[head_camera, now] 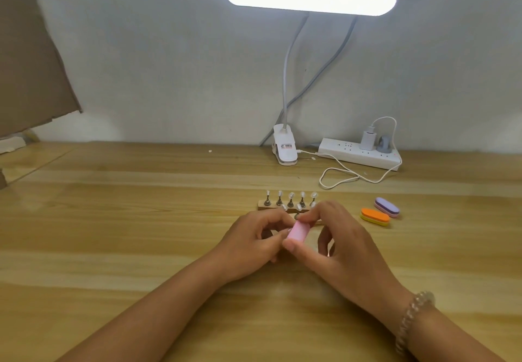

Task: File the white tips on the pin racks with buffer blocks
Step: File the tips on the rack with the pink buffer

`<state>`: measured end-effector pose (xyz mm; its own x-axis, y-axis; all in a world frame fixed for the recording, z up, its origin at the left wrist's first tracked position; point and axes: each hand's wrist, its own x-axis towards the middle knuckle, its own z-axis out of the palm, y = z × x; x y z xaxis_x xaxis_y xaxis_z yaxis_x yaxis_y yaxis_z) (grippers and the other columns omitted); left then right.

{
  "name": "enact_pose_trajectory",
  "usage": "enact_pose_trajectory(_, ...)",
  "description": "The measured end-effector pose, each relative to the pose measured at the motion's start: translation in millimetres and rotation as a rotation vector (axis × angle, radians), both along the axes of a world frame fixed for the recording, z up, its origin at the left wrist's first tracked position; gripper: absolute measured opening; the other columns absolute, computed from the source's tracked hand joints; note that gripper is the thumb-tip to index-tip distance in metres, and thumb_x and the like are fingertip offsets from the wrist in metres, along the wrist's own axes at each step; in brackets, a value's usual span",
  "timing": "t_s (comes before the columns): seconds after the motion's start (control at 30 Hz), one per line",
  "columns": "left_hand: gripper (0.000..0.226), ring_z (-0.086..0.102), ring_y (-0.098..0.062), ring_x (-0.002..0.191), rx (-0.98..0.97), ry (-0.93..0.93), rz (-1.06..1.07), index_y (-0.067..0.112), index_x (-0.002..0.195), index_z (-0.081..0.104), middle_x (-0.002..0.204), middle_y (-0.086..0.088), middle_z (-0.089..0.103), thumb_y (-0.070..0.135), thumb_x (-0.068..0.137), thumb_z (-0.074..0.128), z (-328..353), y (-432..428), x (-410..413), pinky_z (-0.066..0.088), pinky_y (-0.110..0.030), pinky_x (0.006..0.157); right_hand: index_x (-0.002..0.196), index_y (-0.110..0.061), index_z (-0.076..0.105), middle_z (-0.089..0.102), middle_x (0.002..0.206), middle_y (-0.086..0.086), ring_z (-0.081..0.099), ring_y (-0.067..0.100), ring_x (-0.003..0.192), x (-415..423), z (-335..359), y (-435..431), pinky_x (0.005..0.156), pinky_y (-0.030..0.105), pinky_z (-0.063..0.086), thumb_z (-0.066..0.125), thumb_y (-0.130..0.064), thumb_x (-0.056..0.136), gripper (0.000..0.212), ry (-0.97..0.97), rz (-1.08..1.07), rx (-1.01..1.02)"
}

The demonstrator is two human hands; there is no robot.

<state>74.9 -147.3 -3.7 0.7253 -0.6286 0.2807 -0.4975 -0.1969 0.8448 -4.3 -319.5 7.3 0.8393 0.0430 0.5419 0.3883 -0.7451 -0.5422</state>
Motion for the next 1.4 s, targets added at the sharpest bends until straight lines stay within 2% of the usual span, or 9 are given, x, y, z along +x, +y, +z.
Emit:
enact_pose_trajectory(0.13, 0.018, 0.061, -0.014, 0.059, -0.002, -0.017, 0.006, 0.025, 0.093, 0.071, 0.085, 0.011, 0.073, 0.01, 0.097, 0.061, 2, -2, 0, 0.048, -0.024, 0.055, 0.096, -0.025, 0.059, 0.058, 0.096, -0.014, 0.058, 0.013, 0.065, 8, 4, -8, 0.065, 0.04, 0.053, 0.056, -0.07, 0.07, 0.052, 0.08, -0.111, 0.11)
enact_pose_trajectory(0.33, 0.012, 0.056, -0.01, 0.054, -0.054, 0.027, 0.032, 0.011, 0.095, 0.071, 0.071, 0.013, 0.066, 0.007, 0.097, 0.06, 3, 0, 0, 0.045, -0.022, 0.052, 0.091, -0.029, 0.054, 0.055, 0.091, -0.017, 0.054, 0.012, 0.058, 0, 0, 1, 0.055, 0.03, 0.047, 0.064, -0.065, 0.073, 0.042, -0.005, -0.065, -0.002)
enact_pose_trajectory(0.53, 0.01, 0.057, -0.002, 0.055, -0.103, 0.055, 0.011, 0.013, 0.093, 0.071, 0.087, 0.002, 0.075, 0.009, 0.096, 0.062, 8, -1, -4, 0.047, -0.02, 0.051, 0.09, -0.029, 0.057, 0.062, 0.093, -0.014, 0.053, 0.011, 0.059, 7, 3, -14, 0.059, 0.028, 0.043, 0.065, -0.065, 0.068, 0.043, 0.013, -0.203, 0.272)
enact_pose_trajectory(0.7, 0.011, 0.053, 0.001, 0.049, -0.091, 0.069, 0.047, 0.009, 0.095, 0.074, 0.067, 0.018, 0.067, 0.004, 0.093, 0.065, 7, 0, -2, 0.042, -0.015, 0.05, 0.096, -0.027, 0.055, 0.056, 0.094, -0.016, 0.053, 0.014, 0.058, 3, 1, 2, 0.055, 0.032, 0.047, 0.064, -0.062, 0.073, 0.043, 0.016, -0.084, 0.055)
enact_pose_trajectory(0.8, 0.013, 0.052, 0.001, 0.048, -0.074, 0.033, 0.039, 0.023, 0.088, 0.074, 0.072, 0.014, 0.07, 0.011, 0.091, 0.069, 10, 0, -4, 0.042, -0.015, 0.051, 0.094, -0.026, 0.054, 0.054, 0.093, -0.016, 0.052, 0.01, 0.058, 7, 3, -4, 0.058, 0.032, 0.048, 0.054, -0.072, 0.068, 0.053, 0.052, -0.136, 0.092)
enact_pose_trajectory(0.97, 0.019, 0.053, -0.002, 0.052, -0.063, 0.079, 0.052, 0.018, 0.091, 0.074, 0.067, 0.019, 0.067, 0.002, 0.092, 0.066, 8, -1, -3, 0.043, -0.016, 0.049, 0.094, -0.029, 0.052, 0.052, 0.089, -0.017, 0.053, 0.014, 0.062, 1, 0, -2, 0.055, 0.026, 0.043, 0.063, -0.065, 0.072, 0.044, 0.02, -0.051, -0.004)
enact_pose_trajectory(1.2, 0.015, 0.052, 0.002, 0.05, -0.053, 0.056, 0.037, 0.017, 0.094, 0.076, 0.07, 0.019, 0.068, 0.005, 0.092, 0.067, 9, 0, -3, 0.042, -0.014, 0.05, 0.093, -0.03, 0.051, 0.051, 0.086, -0.018, 0.052, 0.012, 0.063, 5, 0, -4, 0.053, 0.022, 0.039, 0.057, -0.075, 0.073, 0.05, 0.002, -0.112, 0.01)
enact_pose_trajectory(1.3, 0.017, 0.052, 0.001, 0.051, -0.033, 0.039, 0.036, 0.018, 0.094, 0.076, 0.071, 0.019, 0.068, 0.004, 0.092, 0.066, 8, 0, -3, 0.043, -0.015, 0.05, 0.091, -0.031, 0.052, 0.052, 0.085, -0.018, 0.052, 0.014, 0.062, 4, -2, -4, 0.052, 0.02, 0.037, 0.06, -0.071, 0.073, 0.045, 0.011, -0.067, -0.019)
enact_pose_trajectory(1.4, 0.009, 0.057, 0.002, 0.053, -0.085, 0.062, 0.019, 0.012, 0.094, 0.074, 0.082, 0.005, 0.074, 0.008, 0.093, 0.066, 9, 0, -4, 0.045, -0.016, 0.052, 0.089, -0.028, 0.055, 0.059, 0.089, -0.015, 0.05, 0.005, 0.063, 11, 1, -13, 0.06, 0.022, 0.038, 0.067, -0.062, 0.072, 0.04, 0.041, -0.176, 0.098)
